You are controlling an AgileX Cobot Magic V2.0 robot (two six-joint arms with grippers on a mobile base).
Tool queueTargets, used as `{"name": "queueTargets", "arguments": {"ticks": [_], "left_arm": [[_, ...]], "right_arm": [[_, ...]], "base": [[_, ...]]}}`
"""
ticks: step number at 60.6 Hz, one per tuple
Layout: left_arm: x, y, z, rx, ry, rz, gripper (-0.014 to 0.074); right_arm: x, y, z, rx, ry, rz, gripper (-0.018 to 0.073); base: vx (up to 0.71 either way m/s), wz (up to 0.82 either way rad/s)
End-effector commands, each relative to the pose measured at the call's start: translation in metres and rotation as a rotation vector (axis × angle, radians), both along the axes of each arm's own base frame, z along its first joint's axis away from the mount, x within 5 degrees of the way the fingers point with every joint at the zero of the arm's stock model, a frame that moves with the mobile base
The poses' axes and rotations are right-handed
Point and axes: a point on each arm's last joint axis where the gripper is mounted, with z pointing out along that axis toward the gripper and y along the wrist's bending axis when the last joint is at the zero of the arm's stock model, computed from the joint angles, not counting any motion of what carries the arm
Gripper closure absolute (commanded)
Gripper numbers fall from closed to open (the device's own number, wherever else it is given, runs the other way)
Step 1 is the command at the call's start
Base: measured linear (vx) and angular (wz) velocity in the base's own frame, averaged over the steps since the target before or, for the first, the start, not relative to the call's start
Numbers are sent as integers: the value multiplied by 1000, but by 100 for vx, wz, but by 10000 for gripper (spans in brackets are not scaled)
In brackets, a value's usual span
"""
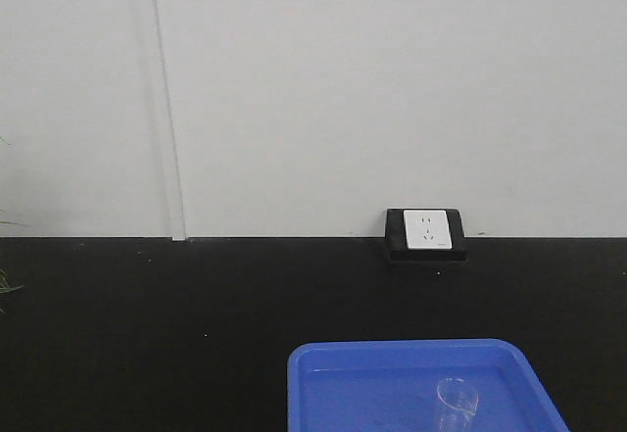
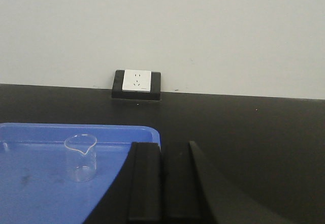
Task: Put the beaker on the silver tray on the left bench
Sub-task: 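Move the right gripper toward the clear beaker in the blue tray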
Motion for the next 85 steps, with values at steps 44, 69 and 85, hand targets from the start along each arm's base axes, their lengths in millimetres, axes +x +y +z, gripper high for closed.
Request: {"name": "queueTargets", "arguments": {"ticks": [44,69,85], "left_arm": [[2,0,1,-9,-68,1,595],[2,0,1,-9,-68,1,595],[2,0,1,-9,-68,1,595]], "right_arm": [[-1,0,6,-8,-81,3,570],[-2,1,17,-17,-205,11,570],[-9,1,80,92,-312,28,570]], "base": [[0,0],[0,0],[0,0]]}}
